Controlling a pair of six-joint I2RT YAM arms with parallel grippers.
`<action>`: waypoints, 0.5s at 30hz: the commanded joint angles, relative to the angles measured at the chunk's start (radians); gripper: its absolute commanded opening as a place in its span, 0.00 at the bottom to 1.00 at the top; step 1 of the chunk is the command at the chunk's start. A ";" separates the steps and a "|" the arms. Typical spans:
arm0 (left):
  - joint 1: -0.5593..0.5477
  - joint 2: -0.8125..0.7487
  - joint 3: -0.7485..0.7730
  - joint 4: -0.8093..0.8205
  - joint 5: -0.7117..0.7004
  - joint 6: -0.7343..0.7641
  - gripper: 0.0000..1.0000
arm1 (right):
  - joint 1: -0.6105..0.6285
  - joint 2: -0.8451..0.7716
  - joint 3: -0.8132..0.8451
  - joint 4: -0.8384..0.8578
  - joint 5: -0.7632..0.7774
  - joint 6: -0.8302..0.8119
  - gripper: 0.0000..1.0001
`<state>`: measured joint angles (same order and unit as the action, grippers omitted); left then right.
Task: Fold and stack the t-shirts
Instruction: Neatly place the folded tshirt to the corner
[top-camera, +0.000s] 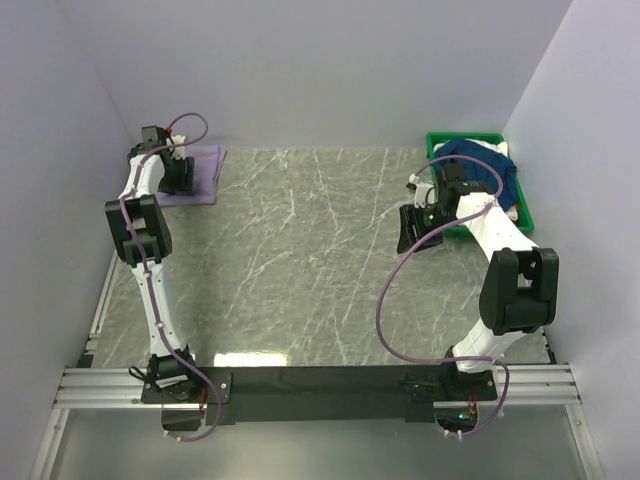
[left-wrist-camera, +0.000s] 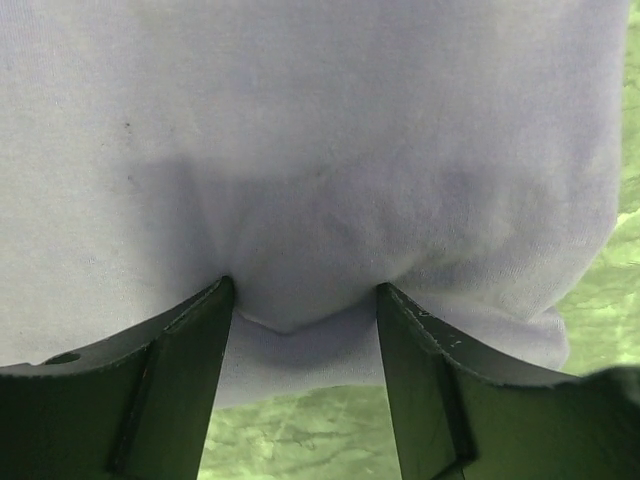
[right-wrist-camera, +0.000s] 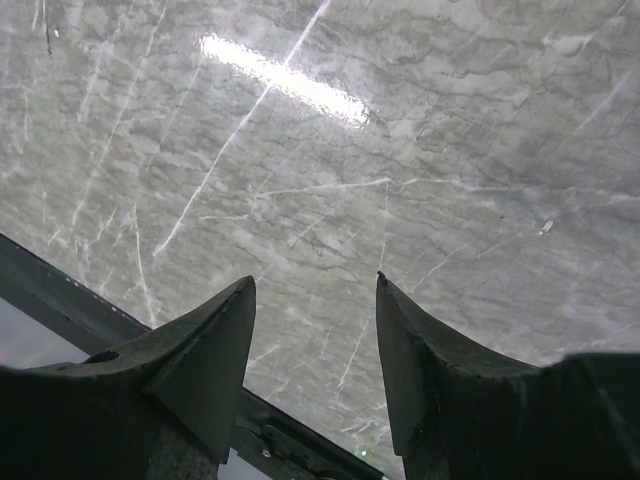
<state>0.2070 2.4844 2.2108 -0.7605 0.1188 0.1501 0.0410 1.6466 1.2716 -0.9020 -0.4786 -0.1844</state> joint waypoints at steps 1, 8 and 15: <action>0.000 0.045 0.006 0.067 0.013 0.078 0.66 | -0.007 -0.002 0.014 0.011 0.003 -0.010 0.59; 0.000 -0.099 -0.072 0.131 0.048 0.128 0.78 | -0.007 -0.005 0.052 -0.003 0.003 -0.020 0.59; 0.000 -0.408 -0.066 0.144 0.211 0.077 0.99 | -0.015 -0.019 0.149 -0.012 0.063 -0.044 0.59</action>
<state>0.2070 2.3226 2.1197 -0.6842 0.2119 0.2478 0.0391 1.6478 1.3506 -0.9142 -0.4564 -0.2039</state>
